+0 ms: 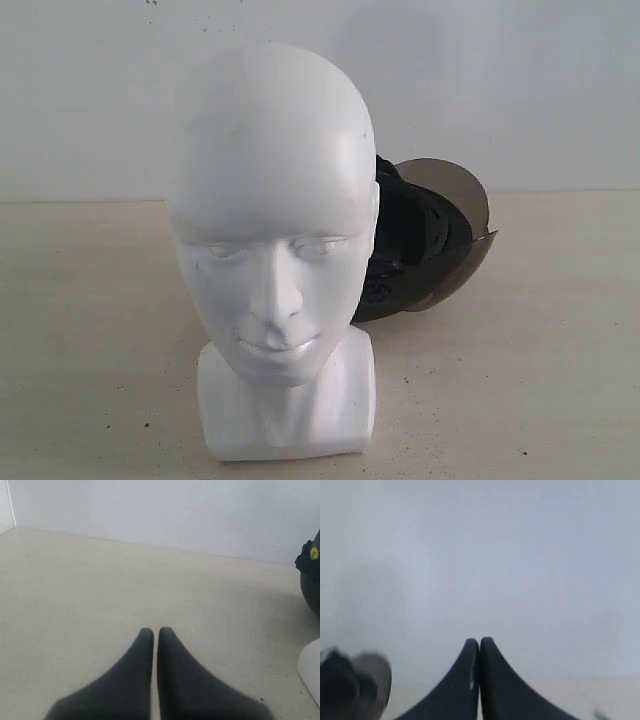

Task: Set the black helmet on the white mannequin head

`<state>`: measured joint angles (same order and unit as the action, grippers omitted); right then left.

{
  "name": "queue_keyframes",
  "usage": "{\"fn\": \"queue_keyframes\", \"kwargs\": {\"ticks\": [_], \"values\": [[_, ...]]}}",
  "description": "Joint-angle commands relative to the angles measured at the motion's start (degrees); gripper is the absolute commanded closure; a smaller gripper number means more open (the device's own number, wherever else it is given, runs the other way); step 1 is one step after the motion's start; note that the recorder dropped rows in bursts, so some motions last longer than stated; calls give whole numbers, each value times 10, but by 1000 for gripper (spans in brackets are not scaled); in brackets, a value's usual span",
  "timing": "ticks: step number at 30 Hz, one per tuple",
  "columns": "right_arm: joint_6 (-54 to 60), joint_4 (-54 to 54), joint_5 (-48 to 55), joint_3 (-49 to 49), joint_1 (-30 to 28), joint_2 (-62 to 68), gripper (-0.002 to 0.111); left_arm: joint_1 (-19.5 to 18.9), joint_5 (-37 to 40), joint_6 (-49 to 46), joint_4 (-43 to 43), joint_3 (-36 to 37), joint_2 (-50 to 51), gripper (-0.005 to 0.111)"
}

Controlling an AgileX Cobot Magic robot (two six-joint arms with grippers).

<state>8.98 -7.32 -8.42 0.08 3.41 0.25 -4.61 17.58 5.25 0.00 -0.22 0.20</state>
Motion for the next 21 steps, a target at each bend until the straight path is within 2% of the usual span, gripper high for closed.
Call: {"fn": "queue_keyframes", "kwargs": {"ticks": [1, 2, 4, 5, 6, 7, 8, 9, 11, 12, 14, 16, 21], "values": [[-170, -6, -325, -1, 1, -3, 109, -2, 0, 3, 0, 2, -2, 102], [-208, -4, -342, -1, 1, -2, 109, -2, 0, 3, 0, 2, -2, 102], [-202, 58, -235, -43, 1, 3, 109, -2, 0, 3, 0, 2, -2, 102], [-245, 163, -124, -105, 2, 23, 109, -2, 0, 3, 0, 2, -2, 102], [-283, 196, -91, -137, 2, 39, 109, -2, 0, 3, 0, 2, -2, 102], [-372, 236, -11, -207, 2, 91, 109, -2, 0, 3, 0, 2, -2, 102], [-410, 237, 38, -236, 3, 116, 109, -2, 0, 3, 0, 2, -2, 102], [-443, 233, 143, -306, 13, 185, 109, -2, 0, 3, 0, 2, -2, 102], [-403, 202, 295, -390, 41, 294, 109, -2, 0, 3, 0, 2, -2, 102], [-333, 158, 373, -432, 63, 353, 109, -2, 0, 3, 0, 2, -2, 102], [-225, 108, 452, -468, 104, 452, 109, -2, 0, 3, 0, 2, -2, 102], [-166, 90, 468, -474, 135, 522, 109, -2, 0, 3, 0, 2, -2, 102], [-120, 78, 423, -484, 204, 634, 109, -2, 0, 3, 0, 2, -2, 102]]}}
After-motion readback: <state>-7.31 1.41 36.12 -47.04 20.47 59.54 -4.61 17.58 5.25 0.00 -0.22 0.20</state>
